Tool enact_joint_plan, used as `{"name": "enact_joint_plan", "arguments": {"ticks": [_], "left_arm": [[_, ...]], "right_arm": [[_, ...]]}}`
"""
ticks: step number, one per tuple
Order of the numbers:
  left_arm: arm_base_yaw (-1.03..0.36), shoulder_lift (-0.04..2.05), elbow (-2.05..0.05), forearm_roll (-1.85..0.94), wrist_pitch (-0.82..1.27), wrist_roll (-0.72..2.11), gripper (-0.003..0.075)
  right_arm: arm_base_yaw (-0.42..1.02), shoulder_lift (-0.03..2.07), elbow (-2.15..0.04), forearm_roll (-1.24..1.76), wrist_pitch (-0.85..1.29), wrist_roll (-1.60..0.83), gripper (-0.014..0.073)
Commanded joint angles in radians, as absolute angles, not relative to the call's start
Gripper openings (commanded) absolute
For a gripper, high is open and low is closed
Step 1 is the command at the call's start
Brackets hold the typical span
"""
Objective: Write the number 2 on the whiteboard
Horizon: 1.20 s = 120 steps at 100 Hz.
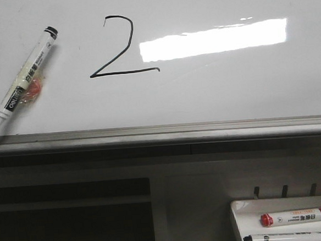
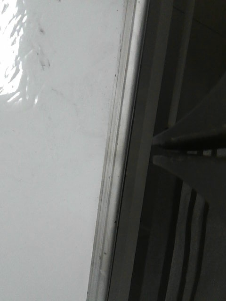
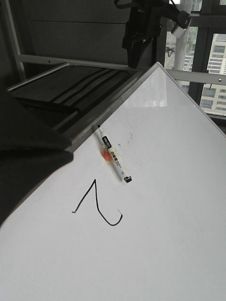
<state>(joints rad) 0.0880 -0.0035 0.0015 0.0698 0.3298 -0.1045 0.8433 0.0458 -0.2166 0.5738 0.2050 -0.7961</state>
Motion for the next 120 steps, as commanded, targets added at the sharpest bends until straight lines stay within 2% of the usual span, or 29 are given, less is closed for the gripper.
{"name": "enact_joint_plan", "arguments": {"ticks": [1, 59, 82, 105, 120], "left_arm": [[0.091, -0.031, 0.012, 0.068, 0.272, -0.105, -0.002], [0.091, -0.031, 0.012, 0.068, 0.272, -0.105, -0.002], [0.091, -0.031, 0.012, 0.068, 0.272, -0.105, -0.002], [0.091, -0.031, 0.012, 0.068, 0.272, -0.105, -0.002], [0.091, -0.031, 0.012, 0.068, 0.272, -0.105, -0.002]], "right_arm": [[0.841, 0.055, -0.243, 0.583, 0.136, -0.795, -0.0061], [0.841, 0.055, -0.243, 0.583, 0.136, -0.795, -0.0061], [0.834, 0.055, -0.243, 0.583, 0.059, -0.741, -0.0061], [0.695, 0.055, -0.243, 0.201, -0.019, -0.311, -0.0061], [0.505, 0.055, -0.243, 0.167, -0.043, -0.275, -0.0061]]}}
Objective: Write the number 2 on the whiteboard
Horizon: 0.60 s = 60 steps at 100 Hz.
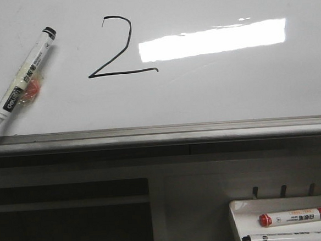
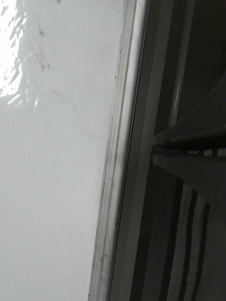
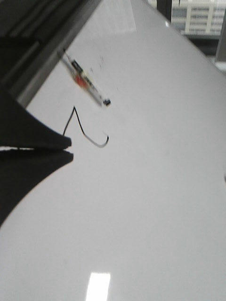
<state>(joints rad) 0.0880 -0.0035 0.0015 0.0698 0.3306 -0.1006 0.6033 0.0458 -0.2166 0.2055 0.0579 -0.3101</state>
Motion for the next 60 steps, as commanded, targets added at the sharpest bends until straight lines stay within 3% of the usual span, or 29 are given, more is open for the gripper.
{"name": "enact_joint_plan", "arguments": {"ticks": [1, 36, 60], "left_arm": [[0.091, -0.031, 0.012, 0.068, 0.272, -0.105, -0.002], [0.091, -0.031, 0.012, 0.068, 0.272, -0.105, -0.002], [0.091, -0.031, 0.012, 0.068, 0.272, -0.105, -0.002]], "right_arm": [[0.495, 0.055, -0.243, 0.165, -0.043, -0.275, -0.0061], [-0.046, 0.055, -0.241, 0.143, -0.024, -0.275, -0.0061], [-0.132, -0.008, -0.06, 0.123, -0.032, -0.275, -0.0061]]}}
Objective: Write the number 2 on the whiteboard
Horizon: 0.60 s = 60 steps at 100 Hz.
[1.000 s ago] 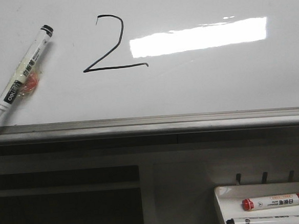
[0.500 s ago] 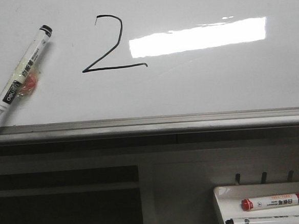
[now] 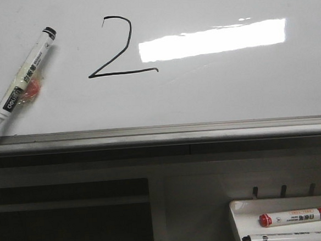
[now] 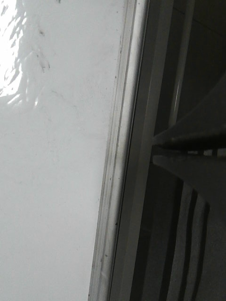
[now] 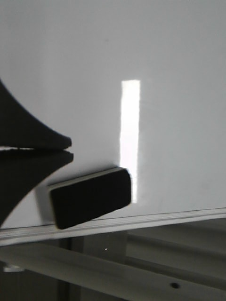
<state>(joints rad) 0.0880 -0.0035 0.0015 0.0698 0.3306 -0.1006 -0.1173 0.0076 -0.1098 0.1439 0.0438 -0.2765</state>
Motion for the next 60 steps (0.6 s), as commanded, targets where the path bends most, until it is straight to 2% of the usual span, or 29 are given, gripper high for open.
{"name": "enact_joint_plan", "arguments": {"ticks": [1, 8, 16, 27, 60], "left_arm": [[0.091, -0.031, 0.012, 0.068, 0.272, -0.105, -0.002], [0.091, -0.031, 0.012, 0.068, 0.272, -0.105, -0.002], [0.091, -0.031, 0.012, 0.068, 0.272, -0.105, -0.002], [0.091, -0.031, 0.012, 0.068, 0.272, -0.105, -0.002], [0.091, -0.031, 0.012, 0.068, 0.272, -0.105, -0.002]], "right_arm": [[-0.132, -0.015, -0.042, 0.123, -0.032, -0.275, -0.006], [-0.132, -0.03, 0.044, 0.123, -0.044, -0.275, -0.0061], [-0.133, -0.03, 0.031, 0.123, 0.175, -0.275, -0.006], [-0.133, -0.03, 0.039, 0.123, 0.318, -0.275, -0.0061], [-0.133, -0.03, 0.039, 0.123, 0.307, -0.275, -0.0061]]}}
